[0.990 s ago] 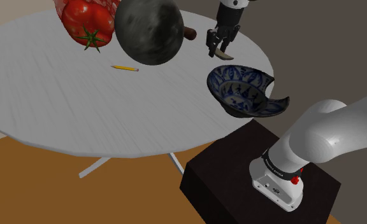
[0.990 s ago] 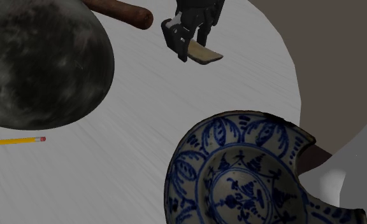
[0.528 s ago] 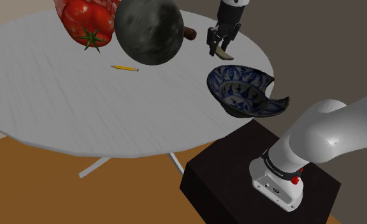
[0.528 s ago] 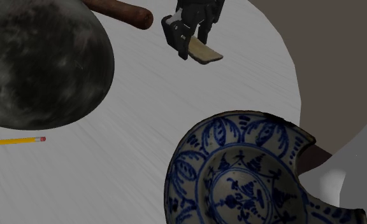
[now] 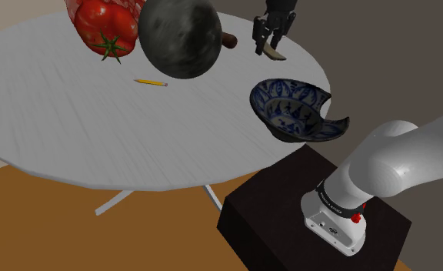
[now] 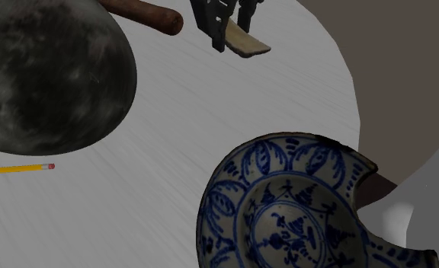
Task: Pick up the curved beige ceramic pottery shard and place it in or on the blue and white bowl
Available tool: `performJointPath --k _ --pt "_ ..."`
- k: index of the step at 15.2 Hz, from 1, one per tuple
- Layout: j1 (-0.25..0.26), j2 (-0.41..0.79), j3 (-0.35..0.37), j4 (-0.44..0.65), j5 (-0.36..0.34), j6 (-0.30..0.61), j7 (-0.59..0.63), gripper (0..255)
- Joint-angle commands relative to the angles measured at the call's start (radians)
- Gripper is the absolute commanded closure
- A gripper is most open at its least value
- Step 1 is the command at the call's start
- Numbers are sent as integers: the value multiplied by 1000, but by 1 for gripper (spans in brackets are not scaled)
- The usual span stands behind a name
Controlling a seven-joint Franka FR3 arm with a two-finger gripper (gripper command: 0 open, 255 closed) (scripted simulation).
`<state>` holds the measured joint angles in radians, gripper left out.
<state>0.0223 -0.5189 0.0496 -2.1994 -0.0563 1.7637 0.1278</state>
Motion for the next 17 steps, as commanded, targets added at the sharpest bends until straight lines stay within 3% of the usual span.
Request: performJointPath --k 1,17 --pt "0 2 0 30 0 -29 -2 255" --pt "-3 62 1 300 -1 -238 -14 255"
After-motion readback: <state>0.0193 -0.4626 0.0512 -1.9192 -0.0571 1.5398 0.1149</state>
